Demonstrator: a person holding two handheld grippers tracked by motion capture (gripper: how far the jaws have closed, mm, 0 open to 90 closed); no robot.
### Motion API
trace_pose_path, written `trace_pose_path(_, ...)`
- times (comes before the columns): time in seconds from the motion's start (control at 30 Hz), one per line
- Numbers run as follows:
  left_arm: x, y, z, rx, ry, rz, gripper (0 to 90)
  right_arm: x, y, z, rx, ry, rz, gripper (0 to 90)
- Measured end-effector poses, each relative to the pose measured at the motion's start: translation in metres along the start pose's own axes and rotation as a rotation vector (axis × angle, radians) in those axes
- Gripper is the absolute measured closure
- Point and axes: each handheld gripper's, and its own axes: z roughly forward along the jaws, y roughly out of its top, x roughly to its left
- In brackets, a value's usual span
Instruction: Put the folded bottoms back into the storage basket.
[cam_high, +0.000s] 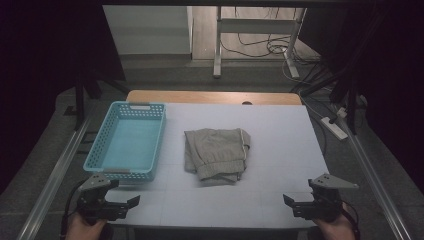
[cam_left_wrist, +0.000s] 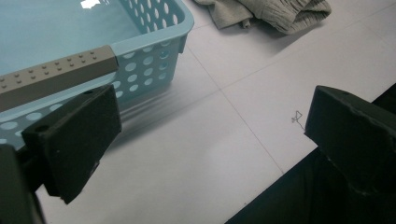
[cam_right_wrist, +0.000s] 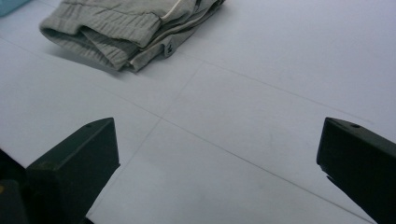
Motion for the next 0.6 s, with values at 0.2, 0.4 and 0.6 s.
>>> trace_pose_path(0.2,-0.0015,0.0003,0.0006,0.012,0.002,0.015,4.0,-0.0098,-0.0009,-0.0014,-0.016,0.046,0.079,0.0)
trace_pose_path(0.4,-0.0020,0.0006,0.0015,0.019,0.003,0.018,4.1,-0.0064,0.0005,0.0025,0.022,0.061,0.046,0.0)
trace_pose_path(0.6,0.0023,0.0006,0.0014,0.019,-0.019,-0.014,3.1,-0.0079,0.0007,0.0032,0.028,0.070,0.053,0.0)
